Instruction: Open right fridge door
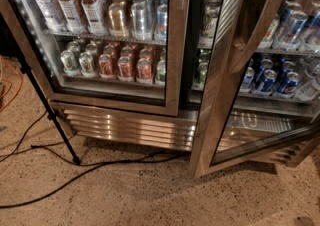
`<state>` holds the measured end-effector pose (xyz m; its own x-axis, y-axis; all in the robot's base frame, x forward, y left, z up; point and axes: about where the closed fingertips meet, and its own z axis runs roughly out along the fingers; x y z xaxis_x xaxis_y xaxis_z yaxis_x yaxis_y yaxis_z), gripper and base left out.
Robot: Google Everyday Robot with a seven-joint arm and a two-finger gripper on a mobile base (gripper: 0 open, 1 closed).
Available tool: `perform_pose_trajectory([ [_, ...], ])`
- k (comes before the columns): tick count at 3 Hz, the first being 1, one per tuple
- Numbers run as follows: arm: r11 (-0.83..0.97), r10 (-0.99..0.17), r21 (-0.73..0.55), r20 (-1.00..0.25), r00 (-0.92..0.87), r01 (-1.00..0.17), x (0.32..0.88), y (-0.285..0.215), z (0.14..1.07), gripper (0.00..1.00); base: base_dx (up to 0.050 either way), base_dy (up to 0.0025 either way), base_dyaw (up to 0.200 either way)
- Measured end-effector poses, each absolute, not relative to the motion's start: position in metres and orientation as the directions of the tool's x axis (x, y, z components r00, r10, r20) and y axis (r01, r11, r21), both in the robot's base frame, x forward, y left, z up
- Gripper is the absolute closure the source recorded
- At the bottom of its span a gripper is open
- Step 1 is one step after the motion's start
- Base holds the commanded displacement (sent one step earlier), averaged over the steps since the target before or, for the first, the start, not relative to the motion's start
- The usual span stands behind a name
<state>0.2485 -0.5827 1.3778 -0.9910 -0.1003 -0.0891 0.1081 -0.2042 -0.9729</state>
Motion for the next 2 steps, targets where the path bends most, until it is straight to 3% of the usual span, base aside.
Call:
perform_pose_trajectory([
  [1, -0.366, 0.113, -0.930, -0.016, -0.994, -0.027, 0.217, -0.653, 1.387, 1.00, 0.000, 0.00000, 0.000],
  [2, -0.500, 0.248, -0.855, 0.012, -0.969, -0.139, 0.192, -0.697, 1.400, 1.00, 0.000, 0.00000, 0.000],
])
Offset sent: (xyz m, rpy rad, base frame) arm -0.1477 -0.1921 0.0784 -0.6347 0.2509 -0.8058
